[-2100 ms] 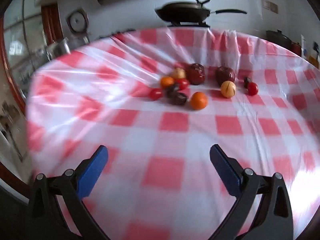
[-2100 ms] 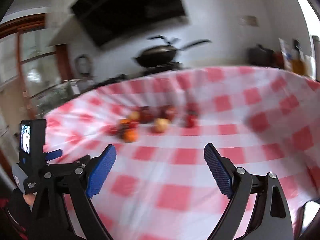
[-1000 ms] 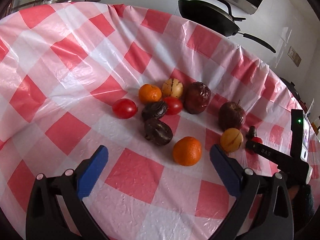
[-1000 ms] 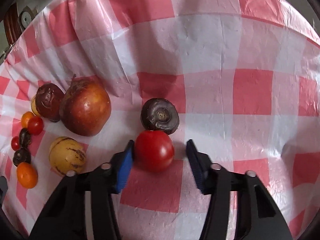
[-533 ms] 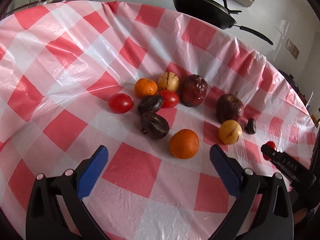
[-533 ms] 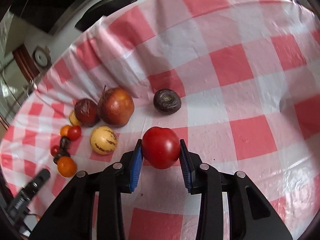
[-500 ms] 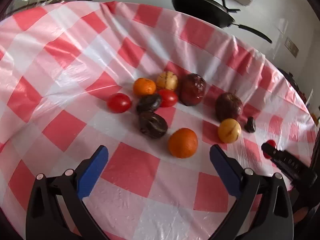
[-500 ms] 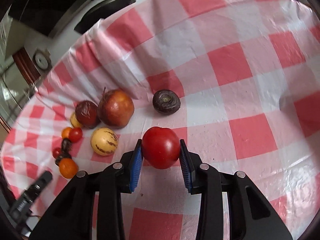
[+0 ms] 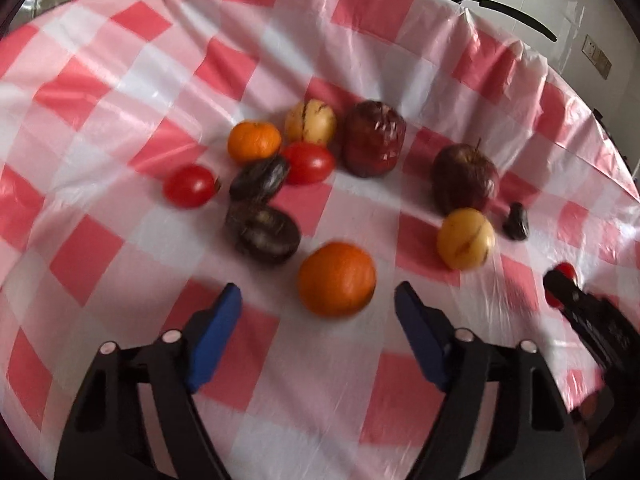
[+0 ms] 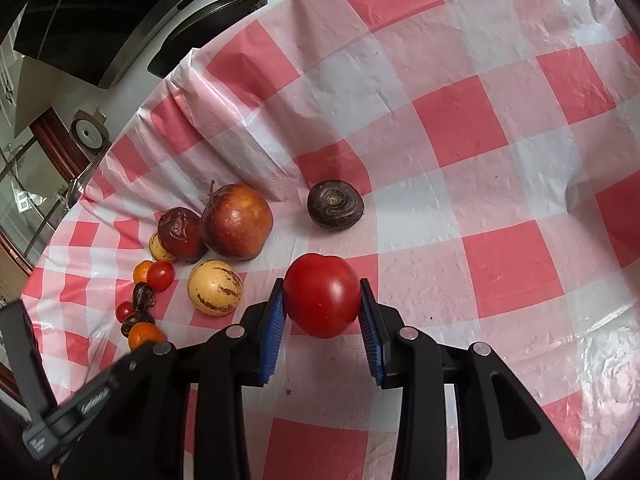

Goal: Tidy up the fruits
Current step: 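Grasp the small orange with the left gripper while the right grasps the red tomato, then carry the orange and red tomato in both grippers over the white box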

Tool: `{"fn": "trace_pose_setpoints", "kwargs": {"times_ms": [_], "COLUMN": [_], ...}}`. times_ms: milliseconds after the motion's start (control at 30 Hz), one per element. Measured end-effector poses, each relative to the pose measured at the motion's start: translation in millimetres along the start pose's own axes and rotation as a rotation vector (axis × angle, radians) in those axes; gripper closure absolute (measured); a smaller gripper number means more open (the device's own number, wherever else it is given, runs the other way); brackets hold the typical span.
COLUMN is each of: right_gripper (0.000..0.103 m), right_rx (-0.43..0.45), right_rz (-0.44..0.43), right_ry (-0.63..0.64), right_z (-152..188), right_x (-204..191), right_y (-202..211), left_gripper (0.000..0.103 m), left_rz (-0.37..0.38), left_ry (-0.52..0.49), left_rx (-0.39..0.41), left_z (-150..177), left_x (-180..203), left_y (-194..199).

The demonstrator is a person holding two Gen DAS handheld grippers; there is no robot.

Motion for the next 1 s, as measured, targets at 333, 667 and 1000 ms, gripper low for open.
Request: {"fn": "trace_pose_setpoints", "kwargs": {"times_ms": [333, 667, 1000], "right_gripper": [0.067, 0.067, 0.067], "right_rx": [-0.009, -0.013, -0.005], "right_rz": [0.001, -0.011, -0.037], "right_ry": [0.006, 0.002, -0.031], "right_z": [1.8, 2.4, -0.7], "right_x": [-1.8, -2.5, 2.8], "right_y": [-2.0, -4.0, -0.3], "left_gripper": [0.064, 0.064, 0.064], "left_rz": [-0.015, -0.002, 0.045], "left_ry": [-0.045, -0.063, 0.051], "left_rx": [0.001, 0.020, 0.028], "left_z": [-0.7, 1.4, -1.3], "left_x": [5.5, 10.3, -8.0], "left_y": [-5.4, 7.0, 9.4]}}
Point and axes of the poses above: each gripper's, at about its wrist camera, not at the fingertips, and y roughly against the way its jaws point, x to its right, z to its underside, the point moved 8 cm from there along -y, roughly the way its jaws point, and after that the axes turned 9 degrees about -y, right-handed, at the moved point
